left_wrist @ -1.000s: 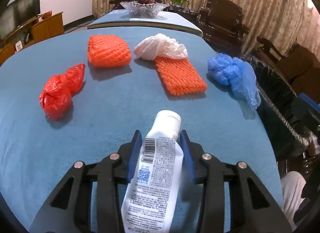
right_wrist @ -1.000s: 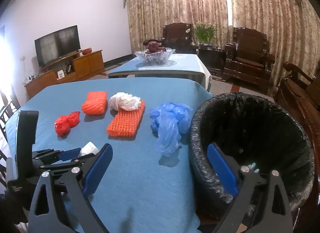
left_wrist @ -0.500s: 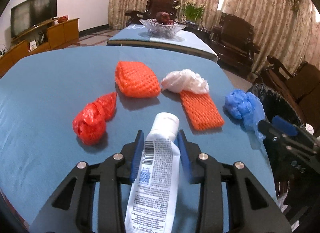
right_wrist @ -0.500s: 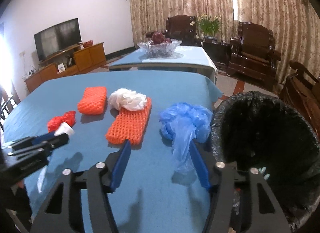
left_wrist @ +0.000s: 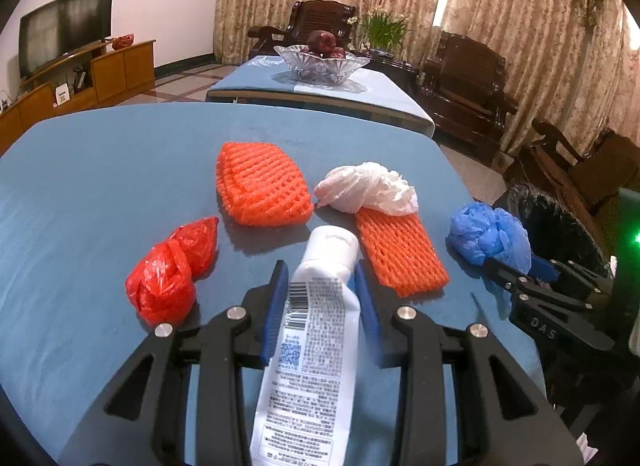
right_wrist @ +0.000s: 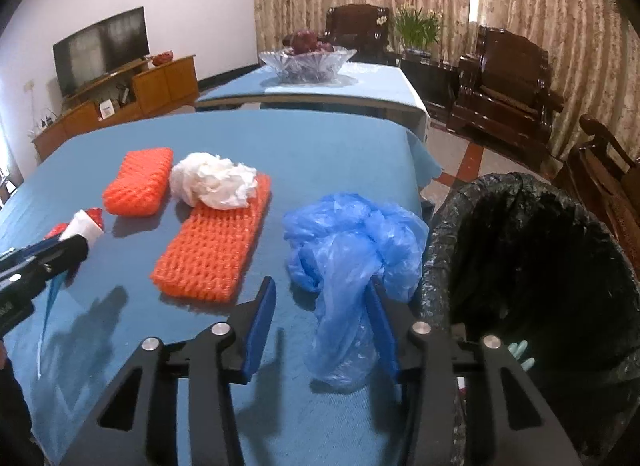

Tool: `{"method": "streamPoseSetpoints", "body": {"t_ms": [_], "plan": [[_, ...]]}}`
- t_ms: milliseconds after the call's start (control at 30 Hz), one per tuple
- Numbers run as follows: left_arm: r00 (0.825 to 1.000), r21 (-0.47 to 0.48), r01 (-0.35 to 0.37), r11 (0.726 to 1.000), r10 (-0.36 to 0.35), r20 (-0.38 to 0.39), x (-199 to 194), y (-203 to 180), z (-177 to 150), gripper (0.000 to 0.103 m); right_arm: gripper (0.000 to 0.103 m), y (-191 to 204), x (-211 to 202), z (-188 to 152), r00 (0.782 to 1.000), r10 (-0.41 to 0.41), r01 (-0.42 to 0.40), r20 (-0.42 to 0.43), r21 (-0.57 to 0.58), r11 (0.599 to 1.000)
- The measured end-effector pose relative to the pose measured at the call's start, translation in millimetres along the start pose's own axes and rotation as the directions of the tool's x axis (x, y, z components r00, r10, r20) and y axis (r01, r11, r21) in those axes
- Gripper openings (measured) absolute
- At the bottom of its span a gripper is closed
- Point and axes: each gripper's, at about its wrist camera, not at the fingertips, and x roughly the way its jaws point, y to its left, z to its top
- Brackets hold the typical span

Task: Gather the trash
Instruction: 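Grasp the white tube with the left tool while the right tool grasps the blue plastic bag, then carry tube and blue bag over the bin while opening both tools to drop them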

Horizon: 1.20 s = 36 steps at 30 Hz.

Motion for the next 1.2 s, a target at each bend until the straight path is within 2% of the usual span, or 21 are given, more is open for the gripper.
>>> {"method": "streamPoseSetpoints", "body": {"t_ms": [33, 133, 233, 500, 700, 933, 1200], "plan": [[1.0, 0.0, 0.0, 1.0, 0.0, 0.0, 0, 0, 0, 0.033, 0.038, -1, 3, 0, 1.0, 0.003, -0.003, -0.009, 0.004, 1.0], [1.0, 0.001, 0.0, 1.0, 0.0, 0.002, 1, -1, 2, 0.033, 0.011, -3, 5, -1, 0.999, 0.027, -0.026, -0.023, 0.011, 1.0], [1.0, 0.008, -0.003, 1.0, 0.002, 0.008, 2, -3, 6, 0.033, 0.004, -2, 1, -1, 0.999, 0.043, -0.043, -0.01, 0.006, 0.999], [0.999, 0.024, 0.0, 1.0, -0.001, 0.036, -15, -15, 16, 0.033, 0.003, 6, -50, 12, 0.988, 0.105, -0.104, 0.11, -0.013, 0.994], [0.998, 0.038, 0.022, 0.999, -0.024, 0.065, -33, -28, 26, 0.033, 0.003, 3, -83, 25, 0.977, 0.14, -0.139, 0.162, -0.018, 0.99], [0.994, 0.062, 0.04, 0.997, -0.046, 0.1, -54, -47, 38, 0.033, 0.003, -6, -118, 32, 0.964, 0.139, -0.137, 0.227, -0.022, 0.99], [0.988, 0.093, 0.073, 0.993, -0.085, 0.133, -71, -77, 50, 0.033, 0.003, -33, -146, 39, 0.957, 0.098, -0.104, 0.274, 0.007, 0.995]]}}
